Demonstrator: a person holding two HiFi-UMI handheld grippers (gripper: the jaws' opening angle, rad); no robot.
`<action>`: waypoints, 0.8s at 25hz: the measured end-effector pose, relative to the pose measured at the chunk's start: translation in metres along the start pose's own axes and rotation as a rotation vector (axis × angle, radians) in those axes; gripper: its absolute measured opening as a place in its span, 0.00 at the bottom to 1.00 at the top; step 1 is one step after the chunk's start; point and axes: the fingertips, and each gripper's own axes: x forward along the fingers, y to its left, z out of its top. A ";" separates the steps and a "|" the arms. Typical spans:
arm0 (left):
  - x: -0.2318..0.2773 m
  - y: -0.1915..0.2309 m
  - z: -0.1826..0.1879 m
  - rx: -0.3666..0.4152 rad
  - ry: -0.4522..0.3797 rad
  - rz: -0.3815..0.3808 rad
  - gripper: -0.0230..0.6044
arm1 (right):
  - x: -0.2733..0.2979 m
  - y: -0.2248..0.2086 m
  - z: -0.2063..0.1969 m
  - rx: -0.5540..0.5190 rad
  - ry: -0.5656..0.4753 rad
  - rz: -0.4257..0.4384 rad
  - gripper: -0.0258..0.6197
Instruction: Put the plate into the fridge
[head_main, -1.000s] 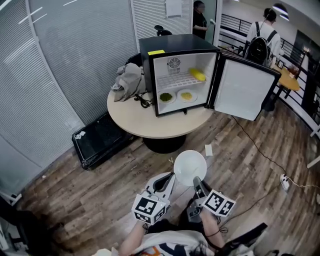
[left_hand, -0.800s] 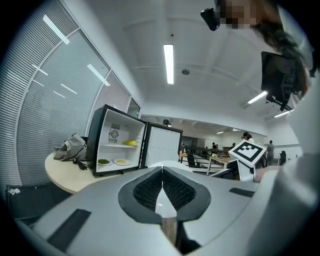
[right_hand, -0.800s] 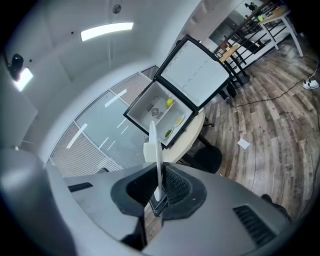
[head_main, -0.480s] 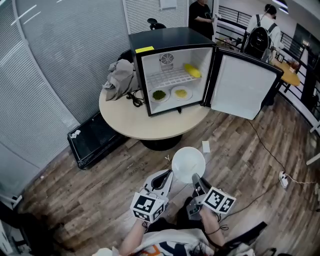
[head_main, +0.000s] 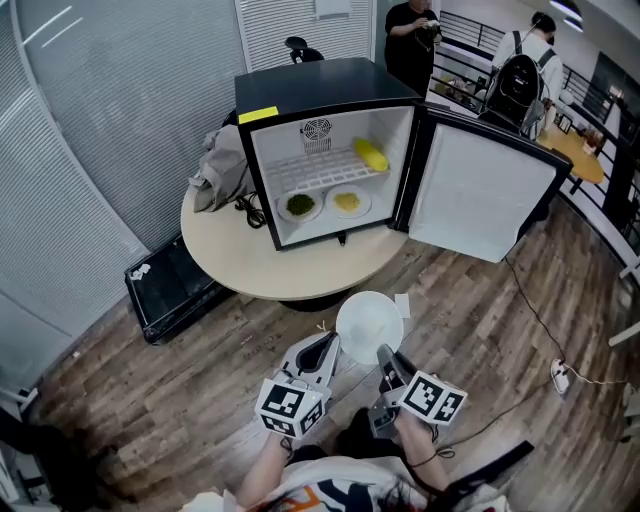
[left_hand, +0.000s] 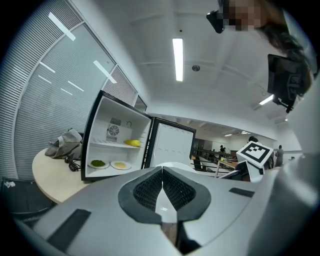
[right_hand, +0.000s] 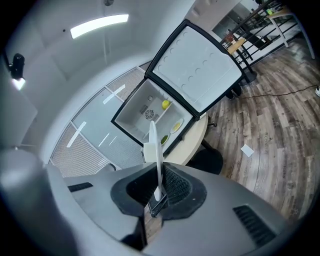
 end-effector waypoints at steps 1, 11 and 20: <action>0.008 0.000 0.002 0.002 -0.001 0.004 0.06 | 0.004 -0.003 0.007 0.001 0.004 0.005 0.09; 0.070 -0.004 0.010 0.018 -0.009 0.049 0.06 | 0.038 -0.027 0.060 -0.008 0.044 0.055 0.09; 0.087 0.009 0.014 0.038 0.012 0.090 0.06 | 0.064 -0.033 0.078 0.009 0.065 0.082 0.09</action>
